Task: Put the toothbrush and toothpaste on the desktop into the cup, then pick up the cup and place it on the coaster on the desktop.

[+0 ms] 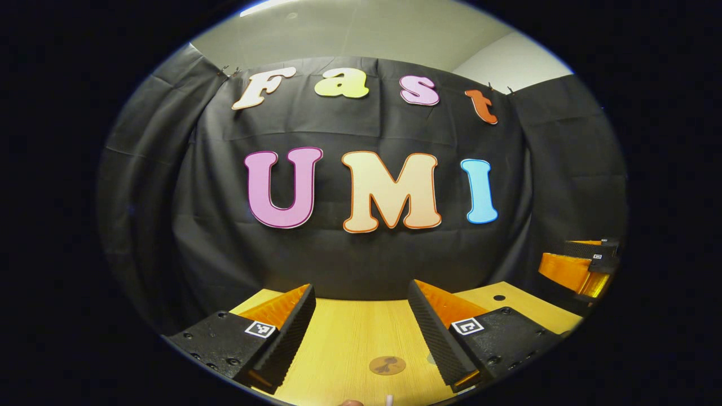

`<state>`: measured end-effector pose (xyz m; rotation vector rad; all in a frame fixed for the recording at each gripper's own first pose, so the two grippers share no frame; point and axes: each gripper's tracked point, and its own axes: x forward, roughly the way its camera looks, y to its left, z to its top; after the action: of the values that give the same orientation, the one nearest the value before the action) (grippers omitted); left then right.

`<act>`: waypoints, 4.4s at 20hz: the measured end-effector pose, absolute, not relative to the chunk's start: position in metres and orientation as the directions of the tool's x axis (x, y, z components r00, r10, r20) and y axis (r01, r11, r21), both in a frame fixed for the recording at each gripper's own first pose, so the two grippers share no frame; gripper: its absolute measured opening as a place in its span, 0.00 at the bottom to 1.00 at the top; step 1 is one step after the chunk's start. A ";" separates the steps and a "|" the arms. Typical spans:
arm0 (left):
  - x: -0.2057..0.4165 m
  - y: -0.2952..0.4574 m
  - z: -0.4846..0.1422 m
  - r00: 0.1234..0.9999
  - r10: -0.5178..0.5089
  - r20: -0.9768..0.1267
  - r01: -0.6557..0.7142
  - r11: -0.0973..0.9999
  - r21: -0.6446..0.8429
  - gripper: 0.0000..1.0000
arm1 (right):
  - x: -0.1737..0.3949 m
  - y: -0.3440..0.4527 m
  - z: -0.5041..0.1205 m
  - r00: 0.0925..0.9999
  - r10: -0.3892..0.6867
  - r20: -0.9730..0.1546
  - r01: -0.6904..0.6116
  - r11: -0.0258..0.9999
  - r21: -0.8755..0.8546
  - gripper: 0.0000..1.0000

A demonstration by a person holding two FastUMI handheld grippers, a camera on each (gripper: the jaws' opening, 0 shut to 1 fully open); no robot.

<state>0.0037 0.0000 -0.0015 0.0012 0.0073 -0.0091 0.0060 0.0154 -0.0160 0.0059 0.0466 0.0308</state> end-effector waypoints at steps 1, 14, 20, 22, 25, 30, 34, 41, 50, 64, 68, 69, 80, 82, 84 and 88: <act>0.003 0.000 -0.002 1.000 -0.012 -0.005 0.012 1.000 0.003 0.96 | 0.007 0.017 -0.017 0.998 0.032 -0.049 -0.031 0.999 0.006 0.99; 0.004 0.015 -0.002 1.000 -0.005 0.007 0.005 1.000 0.008 1.00 | -0.003 0.026 -0.112 0.952 0.045 -0.301 -0.046 0.999 0.003 0.99; 0.005 0.023 -0.009 1.000 0.003 -0.002 -0.003 1.000 0.004 0.96 | -0.019 0.022 -0.182 0.869 0.021 -0.494 -0.030 0.999 -0.010 0.99; 0.006 0.023 -0.011 1.000 0.004 -0.006 -0.004 1.000 0.005 0.96 | -0.025 0.023 -0.205 0.826 0.024 -0.563 -0.027 1.000 0.003 0.99; 0.007 0.027 -0.015 1.000 0.004 -0.015 -0.004 1.000 0.008 0.96 | -0.042 0.027 -0.241 0.757 0.026 -0.653 -0.032 0.999 0.002 0.99; 0.008 0.036 -0.021 1.000 0.008 -0.027 -0.007 1.000 0.012 1.00 | -0.064 0.032 -0.290 0.635 0.020 -0.772 -0.030 1.000 0.001 0.98; 0.006 0.044 -0.028 0.999 0.016 -0.045 -0.016 1.000 0.007 0.96 | -0.084 0.034 -0.322 0.533 0.009 -0.846 -0.042 0.999 -0.015 0.99; 0.002 0.049 -0.042 0.997 0.022 -0.077 -0.021 1.000 0.024 0.96 | -0.099 0.045 -0.357 0.437 0.022 -0.899 -0.072 0.997 -0.011 0.92; 0.001 0.048 -0.055 0.993 0.025 -0.116 -0.021 0.999 0.034 0.96 | -0.100 0.051 -0.374 0.424 0.032 -0.905 -0.139 0.990 -0.029 0.52; -0.014 -0.015 -0.155 0.869 -0.134 -0.475 0.134 0.990 -0.035 0.98 | -0.099 0.052 -0.375 0.406 0.089 -0.910 -0.218 0.976 -0.002 0.14; -0.030 -0.019 -0.198 0.773 -0.132 -0.620 0.147 0.989 -0.028 0.98 | -0.099 0.052 -0.374 0.412 0.107 -0.905 -0.222 0.975 0.014 0.16; -0.035 -0.021 -0.210 0.747 -0.129 -0.653 0.144 0.989 -0.031 0.98 | -0.098 0.052 -0.374 0.412 0.110 -0.905 -0.223 0.975 0.017 0.16; -0.081 -0.043 -0.299 0.470 -0.140 -0.871 0.206 0.977 -0.045 0.98 | -0.101 0.053 -0.373 0.417 0.129 -0.900 -0.252 0.968 0.022 0.16; -0.085 -0.045 -0.310 0.430 -0.138 -0.892 0.209 0.977 -0.050 0.99 | -0.101 0.053 -0.373 0.417 0.133 -0.899 -0.250 0.968 0.027 0.16; -0.088 -0.043 -0.321 0.390 -0.122 -0.913 0.223 0.974 -0.035 0.99 | -0.101 0.053 -0.373 0.417 0.137 -0.899 -0.246 0.969 0.033 0.16; -0.097 -0.041 -0.337 0.314 -0.100 -0.944 0.234 0.972 -0.025 0.98 | -0.102 0.053 -0.373 0.412 0.152 -0.898 -0.239 0.970 0.054 0.17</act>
<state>-0.0972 -0.0406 -0.3368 0.1247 1.2325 -0.2209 -0.1021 0.0528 -0.3728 -0.0870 1.1198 0.2458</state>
